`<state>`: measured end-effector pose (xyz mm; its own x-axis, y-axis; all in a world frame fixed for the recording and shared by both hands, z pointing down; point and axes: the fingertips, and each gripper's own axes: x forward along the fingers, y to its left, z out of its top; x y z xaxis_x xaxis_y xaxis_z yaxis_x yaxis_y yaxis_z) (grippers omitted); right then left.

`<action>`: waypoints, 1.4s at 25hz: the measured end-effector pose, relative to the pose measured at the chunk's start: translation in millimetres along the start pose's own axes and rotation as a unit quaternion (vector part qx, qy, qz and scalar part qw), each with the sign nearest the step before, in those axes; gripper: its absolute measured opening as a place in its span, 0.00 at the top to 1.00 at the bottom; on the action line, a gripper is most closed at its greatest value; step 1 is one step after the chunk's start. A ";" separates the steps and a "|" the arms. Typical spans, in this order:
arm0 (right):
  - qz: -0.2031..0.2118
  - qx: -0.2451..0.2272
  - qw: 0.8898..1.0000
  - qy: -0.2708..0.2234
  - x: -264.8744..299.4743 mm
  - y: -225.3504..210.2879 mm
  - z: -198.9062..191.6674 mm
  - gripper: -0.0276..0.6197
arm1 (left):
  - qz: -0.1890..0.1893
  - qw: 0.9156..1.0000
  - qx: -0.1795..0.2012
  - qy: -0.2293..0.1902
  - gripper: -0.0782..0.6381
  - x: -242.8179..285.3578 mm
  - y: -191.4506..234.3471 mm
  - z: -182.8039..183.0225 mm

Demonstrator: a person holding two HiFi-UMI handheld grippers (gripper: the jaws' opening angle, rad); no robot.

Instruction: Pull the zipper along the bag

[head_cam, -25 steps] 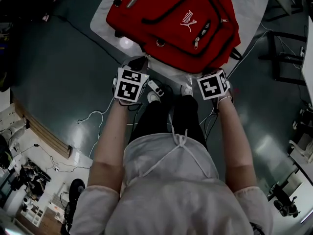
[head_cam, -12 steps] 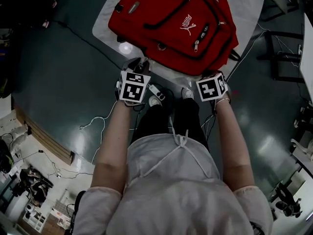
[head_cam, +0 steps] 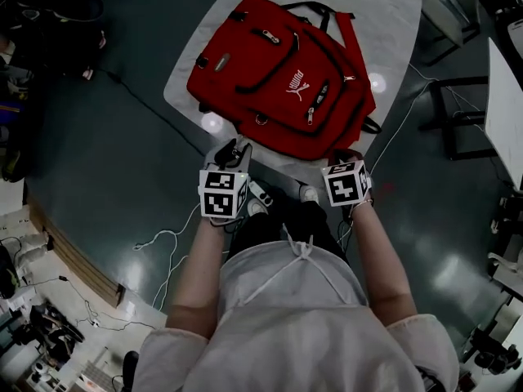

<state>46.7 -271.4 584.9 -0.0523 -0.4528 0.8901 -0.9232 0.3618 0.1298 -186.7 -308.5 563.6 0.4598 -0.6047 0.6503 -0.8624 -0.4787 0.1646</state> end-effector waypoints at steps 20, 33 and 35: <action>0.068 -0.009 0.932 -0.357 -193.9 -30.7 177.2 0.92 | 0.007 0.963 0.065 -0.260 0.86 -102.2 -95.9 220.4; 0.096 -0.012 0.908 -0.408 -216.1 -36.4 196.3 0.92 | 0.011 0.956 0.082 -0.280 0.86 -108.4 -112.4 241.1; 0.097 -0.014 0.908 -0.407 -215.0 -35.0 196.9 0.92 | 0.010 0.957 0.079 -0.280 0.86 -106.4 -111.7 239.5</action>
<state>15.3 -347.2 302.9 -0.4878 -0.8268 0.2802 -0.8570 0.5147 0.0268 -88.5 -343.1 298.5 0.5235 -0.8395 0.1453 -0.8495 -0.5274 0.0133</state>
